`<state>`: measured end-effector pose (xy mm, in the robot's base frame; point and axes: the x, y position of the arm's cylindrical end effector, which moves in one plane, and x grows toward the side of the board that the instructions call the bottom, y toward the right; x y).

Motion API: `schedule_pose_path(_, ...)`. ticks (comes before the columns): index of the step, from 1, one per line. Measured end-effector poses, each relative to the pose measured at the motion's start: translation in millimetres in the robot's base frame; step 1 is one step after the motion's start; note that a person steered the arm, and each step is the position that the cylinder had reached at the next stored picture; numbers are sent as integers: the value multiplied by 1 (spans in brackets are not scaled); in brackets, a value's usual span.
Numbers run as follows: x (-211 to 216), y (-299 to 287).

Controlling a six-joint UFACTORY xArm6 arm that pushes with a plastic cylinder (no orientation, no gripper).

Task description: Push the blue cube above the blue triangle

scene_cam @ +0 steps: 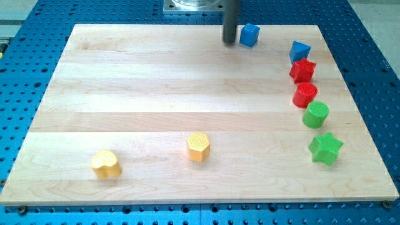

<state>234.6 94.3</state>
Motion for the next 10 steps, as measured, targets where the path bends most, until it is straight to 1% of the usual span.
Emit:
schedule_pose_path(1, -14, 23)
schedule_pose_path(2, -12, 56)
schedule_pose_path(3, -6, 52)
schedule_pose_path(4, 22, 36)
schedule_pose_path(5, 24, 88)
schedule_pose_path(6, 20, 99)
schedule_pose_path(7, -4, 18)
schedule_pose_path(8, -15, 21)
schedule_pose_path(9, -15, 73)
schedule_pose_path(10, -21, 85)
